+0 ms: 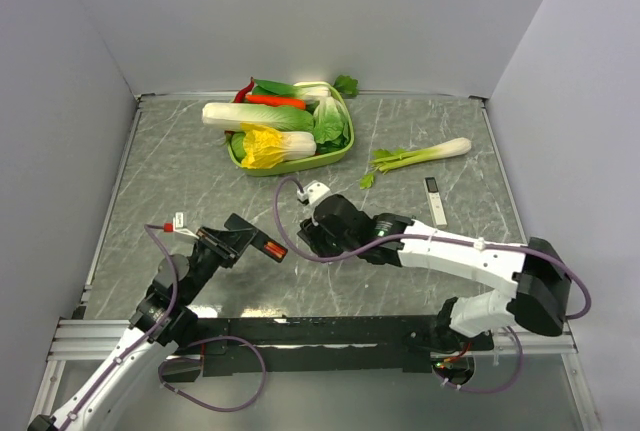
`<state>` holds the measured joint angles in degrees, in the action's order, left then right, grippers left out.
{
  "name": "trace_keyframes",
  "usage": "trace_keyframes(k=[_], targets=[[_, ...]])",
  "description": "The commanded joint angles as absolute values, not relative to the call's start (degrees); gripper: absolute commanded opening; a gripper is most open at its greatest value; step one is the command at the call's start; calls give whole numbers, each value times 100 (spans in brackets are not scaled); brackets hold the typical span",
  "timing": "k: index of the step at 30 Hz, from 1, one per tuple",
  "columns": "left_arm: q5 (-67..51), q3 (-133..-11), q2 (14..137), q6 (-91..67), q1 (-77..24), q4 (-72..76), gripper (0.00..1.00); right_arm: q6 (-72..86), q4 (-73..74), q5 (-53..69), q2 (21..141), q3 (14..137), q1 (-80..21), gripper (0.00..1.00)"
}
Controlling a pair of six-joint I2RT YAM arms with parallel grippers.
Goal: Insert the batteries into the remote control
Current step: Pick up the battery cover at the center of the board, then load the battery cover into the remote control.
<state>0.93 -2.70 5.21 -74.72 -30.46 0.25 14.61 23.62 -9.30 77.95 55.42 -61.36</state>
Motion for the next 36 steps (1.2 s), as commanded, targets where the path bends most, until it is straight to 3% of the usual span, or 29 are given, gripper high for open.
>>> trace_keyframes(k=[1,10,36], targets=[[-88,492,475,-7585,-3059,667,1,1082,2557,-677,7313,5950,-6319,8],[-272,519,624,-7559,-3059,1098,1,791,3041,-554,7637,6890,-6829,8],[-413,519,545,-7699,-3059,1389,1,756,3708,-597,8516,7787,-7075,9]])
